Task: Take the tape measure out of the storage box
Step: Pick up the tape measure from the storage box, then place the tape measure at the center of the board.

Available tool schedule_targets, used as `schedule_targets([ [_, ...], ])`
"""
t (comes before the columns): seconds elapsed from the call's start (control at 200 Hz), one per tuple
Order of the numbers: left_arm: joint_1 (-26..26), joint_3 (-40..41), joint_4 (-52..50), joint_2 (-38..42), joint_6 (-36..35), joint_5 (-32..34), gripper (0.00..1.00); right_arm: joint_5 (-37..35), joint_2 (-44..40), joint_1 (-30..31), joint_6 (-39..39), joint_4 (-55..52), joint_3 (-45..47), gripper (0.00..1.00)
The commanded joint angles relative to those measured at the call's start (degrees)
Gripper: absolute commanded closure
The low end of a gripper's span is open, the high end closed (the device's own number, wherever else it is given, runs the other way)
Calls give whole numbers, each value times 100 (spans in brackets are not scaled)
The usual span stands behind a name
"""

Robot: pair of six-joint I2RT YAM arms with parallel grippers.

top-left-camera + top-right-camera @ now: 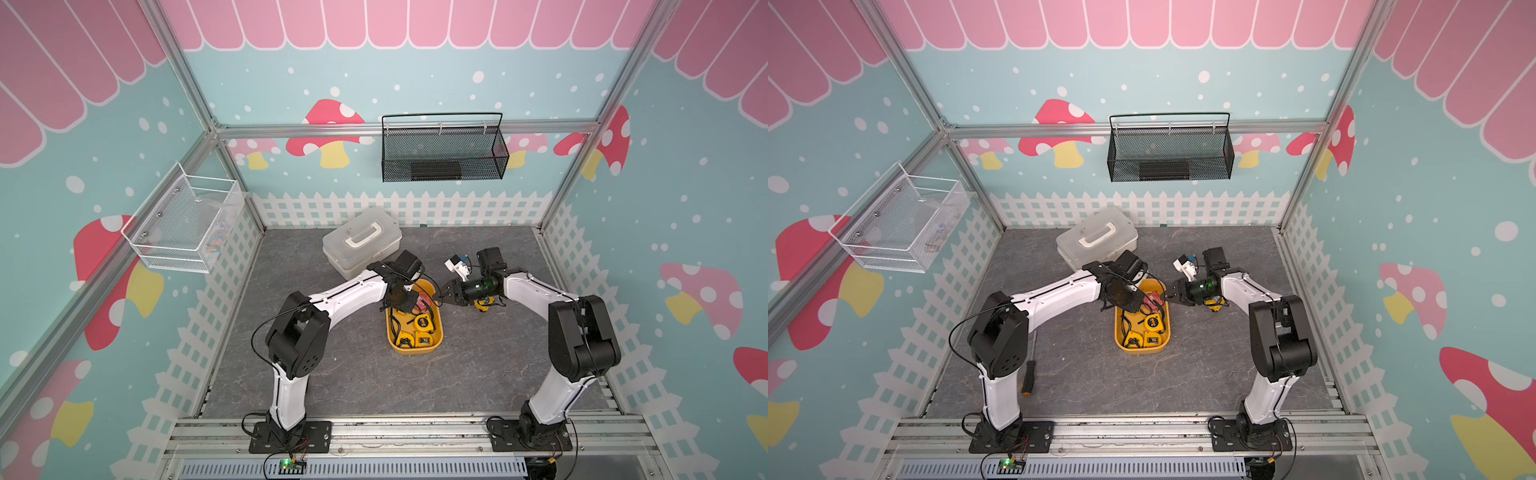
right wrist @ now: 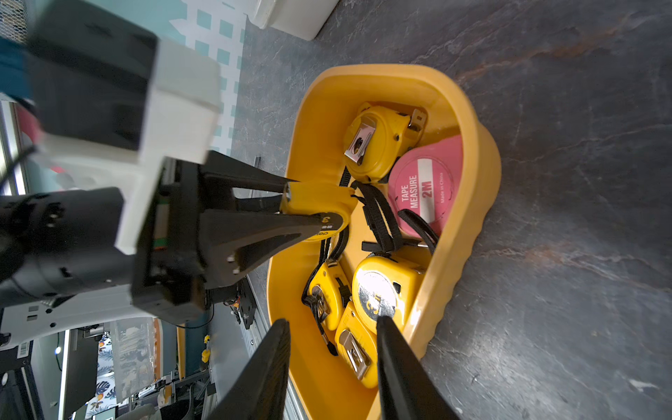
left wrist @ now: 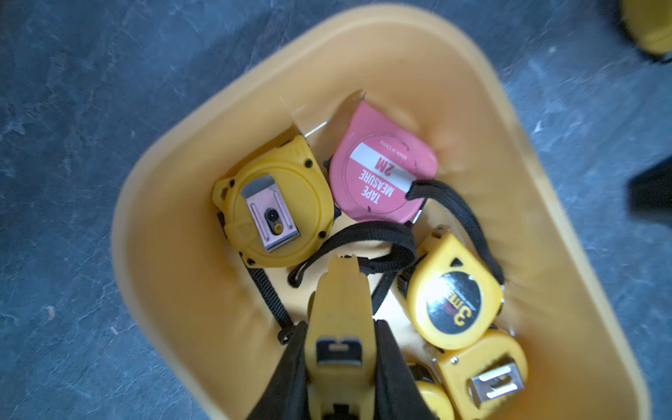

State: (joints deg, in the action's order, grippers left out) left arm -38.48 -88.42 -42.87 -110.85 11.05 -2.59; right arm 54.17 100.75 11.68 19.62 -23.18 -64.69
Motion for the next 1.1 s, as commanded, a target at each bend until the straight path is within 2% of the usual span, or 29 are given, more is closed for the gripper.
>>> schedule_targets([
  [0.0, 212, 85, 598, 447, 340, -587, 81, -30, -80, 1, -201, -126, -76, 60],
  [0.325, 665, 1119, 2367, 1117, 1045, -2508, 83, 691, -247, -10, 93, 967, 285, 59],
  [0.54, 860, 1876, 4248, 1366, 1942, -3598, 83, 1508, -345, -39, 1276, 3023, 779, 55],
  [0.655, 904, 2281, 5336, 1487, 2482, -3852, 83, 1629, -321, -43, 1925, 4027, 1017, 53],
  [0.79, 904, 2536, 6143, 1519, 2899, -4079, 83, 1693, -284, -44, 2641, 5064, 1202, 52],
  [1.096, 886, 2795, 7305, 1352, 3591, -4429, 83, 1672, -277, -38, 3160, 5854, 1322, 49],
])
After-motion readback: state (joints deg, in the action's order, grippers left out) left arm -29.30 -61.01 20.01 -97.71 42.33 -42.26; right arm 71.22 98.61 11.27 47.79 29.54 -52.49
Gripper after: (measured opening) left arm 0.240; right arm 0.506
